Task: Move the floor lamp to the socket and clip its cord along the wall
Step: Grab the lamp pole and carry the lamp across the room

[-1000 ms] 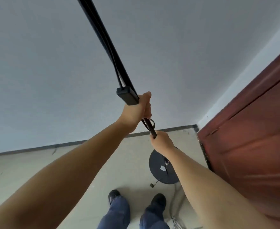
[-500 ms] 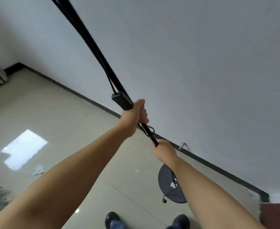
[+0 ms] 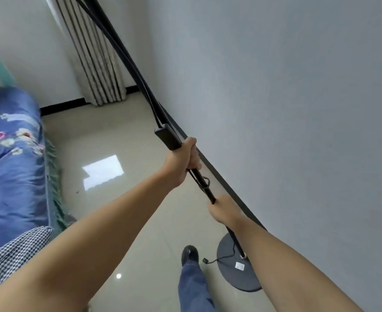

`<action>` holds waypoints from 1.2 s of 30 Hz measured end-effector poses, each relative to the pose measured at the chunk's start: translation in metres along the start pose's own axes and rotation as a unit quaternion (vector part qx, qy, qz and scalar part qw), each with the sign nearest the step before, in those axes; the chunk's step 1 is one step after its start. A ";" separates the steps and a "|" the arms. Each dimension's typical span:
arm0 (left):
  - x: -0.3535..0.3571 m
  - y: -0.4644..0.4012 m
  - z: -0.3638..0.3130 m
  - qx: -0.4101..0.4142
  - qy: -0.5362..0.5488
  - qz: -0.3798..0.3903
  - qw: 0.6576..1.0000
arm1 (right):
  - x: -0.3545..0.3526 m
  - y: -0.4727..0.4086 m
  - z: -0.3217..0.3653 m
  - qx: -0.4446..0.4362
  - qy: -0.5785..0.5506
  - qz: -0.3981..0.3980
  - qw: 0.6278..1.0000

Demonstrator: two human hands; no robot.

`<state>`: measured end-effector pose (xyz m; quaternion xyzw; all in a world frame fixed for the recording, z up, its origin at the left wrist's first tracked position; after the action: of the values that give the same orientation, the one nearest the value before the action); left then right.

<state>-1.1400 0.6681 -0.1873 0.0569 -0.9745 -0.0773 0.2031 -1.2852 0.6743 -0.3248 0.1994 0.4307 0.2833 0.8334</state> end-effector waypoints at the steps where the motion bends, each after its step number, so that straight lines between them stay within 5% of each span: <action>1: -0.017 -0.013 -0.009 0.005 -0.001 -0.010 1.000 | 0.001 -0.019 0.019 -0.017 0.008 0.008 1.000; 19: -0.345 -0.286 -0.224 0.090 -0.026 -0.165 0.982 | 0.011 -0.387 0.415 -0.172 0.179 0.110 0.962; 36: -0.588 -0.625 -0.432 0.095 -0.090 -0.142 0.981 | -0.047 -0.717 0.754 -0.211 0.107 0.108 0.966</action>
<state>-0.3798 0.0828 -0.1323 0.2067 -0.9736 -0.0169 0.0954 -0.4658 0.0326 -0.2954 0.0332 0.4239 0.4756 0.7701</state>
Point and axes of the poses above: each hand's wrist, its own y-axis away from the middle knuckle, its own x-axis out of the palm, z = x × y, the point moved 10 cm from there along -y, towards the middle knuckle, and after that the axes turned 8 degrees about z, right-handed, at the moved point
